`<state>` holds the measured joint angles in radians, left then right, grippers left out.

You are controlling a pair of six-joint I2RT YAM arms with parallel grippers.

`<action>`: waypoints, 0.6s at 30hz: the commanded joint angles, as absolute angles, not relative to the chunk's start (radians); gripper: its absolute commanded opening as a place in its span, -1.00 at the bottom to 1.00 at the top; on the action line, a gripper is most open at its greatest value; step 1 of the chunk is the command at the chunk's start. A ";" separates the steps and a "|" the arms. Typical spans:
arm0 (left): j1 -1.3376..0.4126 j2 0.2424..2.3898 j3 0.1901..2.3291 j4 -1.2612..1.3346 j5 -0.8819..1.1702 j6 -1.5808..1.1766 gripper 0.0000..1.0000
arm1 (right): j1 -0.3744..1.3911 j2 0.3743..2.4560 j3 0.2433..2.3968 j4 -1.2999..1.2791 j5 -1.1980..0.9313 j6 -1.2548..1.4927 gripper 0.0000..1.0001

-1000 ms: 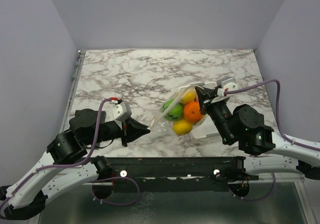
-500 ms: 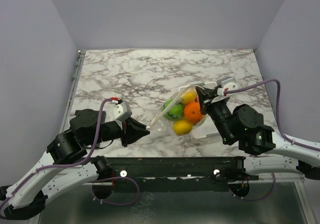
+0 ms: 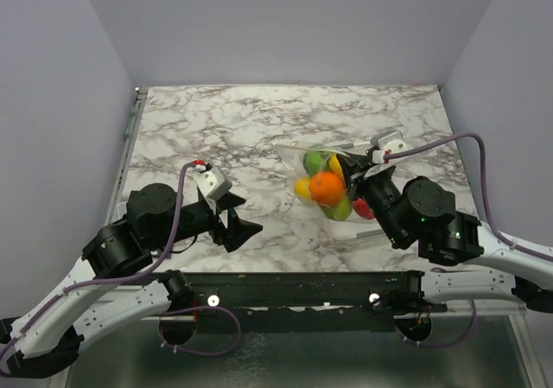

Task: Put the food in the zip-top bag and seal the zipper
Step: Place the zipper food storage bag at the center of the board.

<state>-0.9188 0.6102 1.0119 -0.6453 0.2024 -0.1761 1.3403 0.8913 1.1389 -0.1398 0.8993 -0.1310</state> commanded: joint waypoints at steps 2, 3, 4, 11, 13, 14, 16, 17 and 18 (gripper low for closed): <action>-0.924 0.630 1.073 -0.637 0.092 -0.168 0.66 | 1.336 0.922 1.207 -0.239 0.810 -0.085 -0.99; -0.925 0.635 1.081 -0.635 0.082 -0.167 0.68 | 1.337 0.936 1.219 -0.262 0.797 -0.078 -0.99; -0.924 0.640 1.087 -0.632 0.077 -0.165 0.69 | 1.337 0.949 1.229 -0.282 0.784 -0.070 -0.99; -0.923 0.689 1.139 -0.624 0.091 -0.134 0.73 | 1.337 1.016 1.279 -0.376 0.678 -0.032 -0.99; -0.924 0.700 1.149 -0.624 0.101 -0.123 0.74 | 1.337 1.024 1.285 -0.397 0.635 -0.018 -0.99; -0.923 0.707 1.151 -0.624 0.108 -0.117 0.74 | 1.336 1.026 1.285 -0.406 0.614 -0.012 -0.99; -0.924 0.720 1.153 -0.624 0.119 -0.110 0.74 | 1.336 1.022 1.281 -0.421 0.567 -0.004 -0.99; -0.924 0.725 1.154 -0.624 0.126 -0.106 0.74 | 1.337 1.021 1.281 -0.432 0.541 -0.003 -0.99; -0.925 0.731 1.153 -0.623 0.137 -0.102 0.75 | 1.337 1.017 1.281 -0.443 0.513 0.011 -0.99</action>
<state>-0.9188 0.7097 1.1282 -0.6300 0.1120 -0.1368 1.3403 1.0336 1.2411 -0.4030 0.6453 -0.0311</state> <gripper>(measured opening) 0.869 0.009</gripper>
